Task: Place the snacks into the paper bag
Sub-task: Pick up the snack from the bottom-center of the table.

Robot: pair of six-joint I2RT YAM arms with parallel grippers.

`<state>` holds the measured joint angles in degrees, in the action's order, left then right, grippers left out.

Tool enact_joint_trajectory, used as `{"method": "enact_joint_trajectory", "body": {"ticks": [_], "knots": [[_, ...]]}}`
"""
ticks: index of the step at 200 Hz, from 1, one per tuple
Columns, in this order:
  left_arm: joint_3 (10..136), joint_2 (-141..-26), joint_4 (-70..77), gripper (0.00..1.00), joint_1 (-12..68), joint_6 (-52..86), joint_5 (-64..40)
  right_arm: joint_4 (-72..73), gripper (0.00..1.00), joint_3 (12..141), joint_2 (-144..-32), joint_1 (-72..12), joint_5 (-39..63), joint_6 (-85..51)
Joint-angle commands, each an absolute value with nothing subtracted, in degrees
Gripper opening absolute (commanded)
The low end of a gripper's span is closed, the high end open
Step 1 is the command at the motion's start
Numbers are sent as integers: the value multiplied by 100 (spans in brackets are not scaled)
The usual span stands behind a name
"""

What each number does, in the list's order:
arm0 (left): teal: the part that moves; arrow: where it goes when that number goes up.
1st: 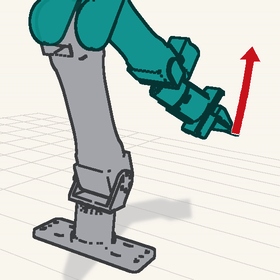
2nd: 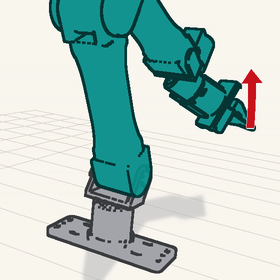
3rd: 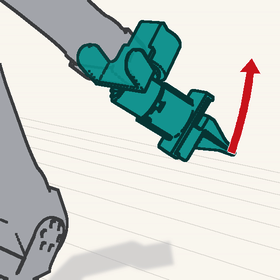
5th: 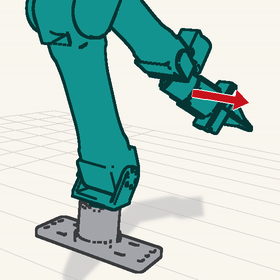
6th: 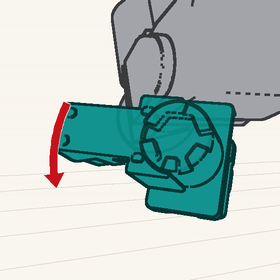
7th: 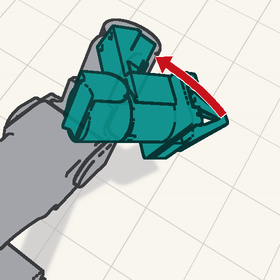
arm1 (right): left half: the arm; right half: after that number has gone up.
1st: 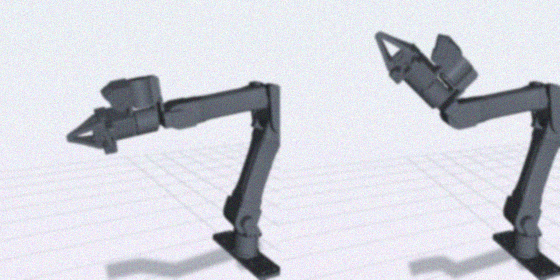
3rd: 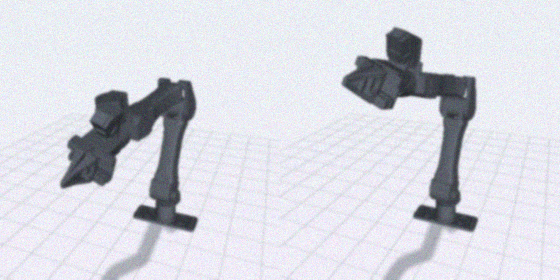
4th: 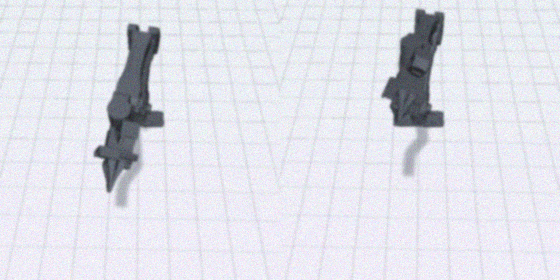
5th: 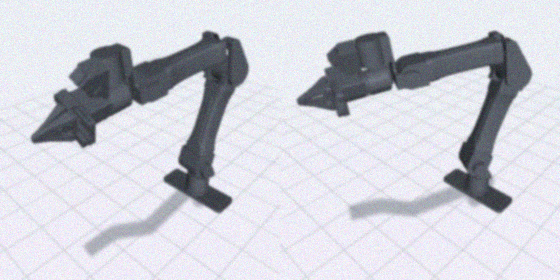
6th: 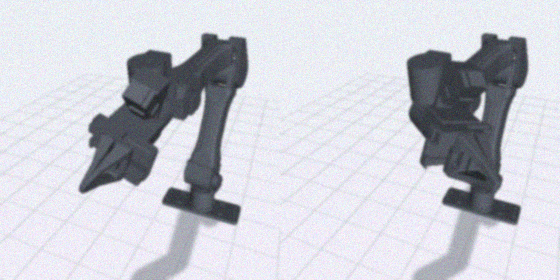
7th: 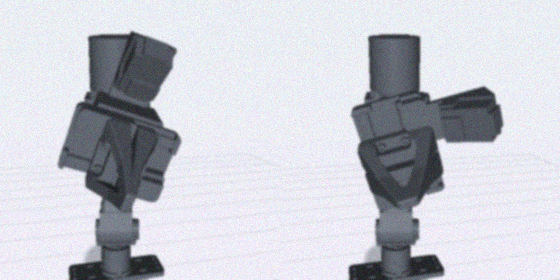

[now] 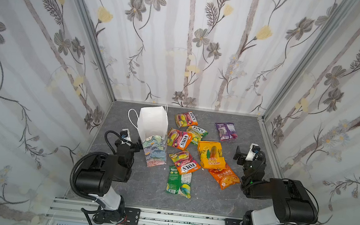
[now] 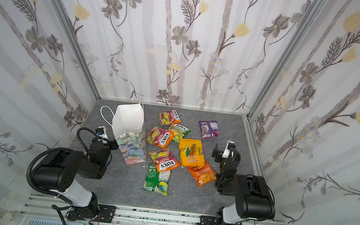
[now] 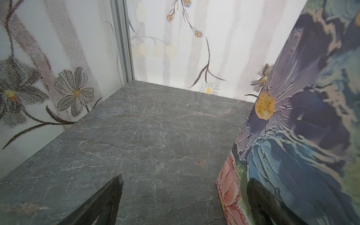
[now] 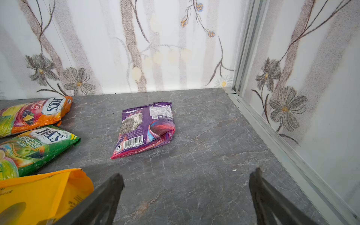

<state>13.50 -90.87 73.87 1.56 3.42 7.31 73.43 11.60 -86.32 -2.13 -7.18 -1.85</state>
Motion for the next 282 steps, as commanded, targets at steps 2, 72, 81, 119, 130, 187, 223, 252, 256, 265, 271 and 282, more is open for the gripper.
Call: {"method": "enact_joint_trajectory", "body": {"ticks": [2, 72, 81, 119, 130, 187, 223, 252, 256, 265, 271, 282], "knots": [[1394, -9089, 7629, 100, 163, 329, 765, 7426, 99, 1195, -8640, -211, -659, -141], [1391, -9089, 7629, 100, 158, 333, 768, 7431, 100, 1195, -8640, -212, -665, -152], [1396, -9089, 7636, 100, 158, 334, 765, 7429, 100, 1194, -8640, -215, -659, -146], [1390, -9088, 7630, 100, 158, 332, 765, 7404, 100, 1195, -8648, -215, -651, -154], [1390, -9097, 7632, 100, 158, 327, 767, 7411, 100, 1195, -8646, -213, -646, -154], [1390, -9096, 7631, 100, 158, 333, 769, 7179, 100, 1273, -8555, -220, -771, -181], [1389, -9093, 7632, 100, 165, 334, 764, 6972, 100, 1304, -8294, -245, -853, -175], [1406, -9094, 7611, 100, 157, 327, 762, 6393, 100, 1424, -7865, -343, -866, -41], [1411, -9089, 7612, 100, 163, 324, 771, 6220, 99, 1474, -7774, -375, -881, -17], [1393, -9088, 7645, 100, 158, 318, 764, 5698, 100, 1631, -7531, -461, -879, -5], [1376, -9066, 7654, 100, 173, 312, 793, 5303, 100, 1778, -7365, -520, -852, -45], [1383, -8815, 7446, 100, 176, 370, 963, 4598, 100, 2054, -7067, -644, -741, -122]]}}
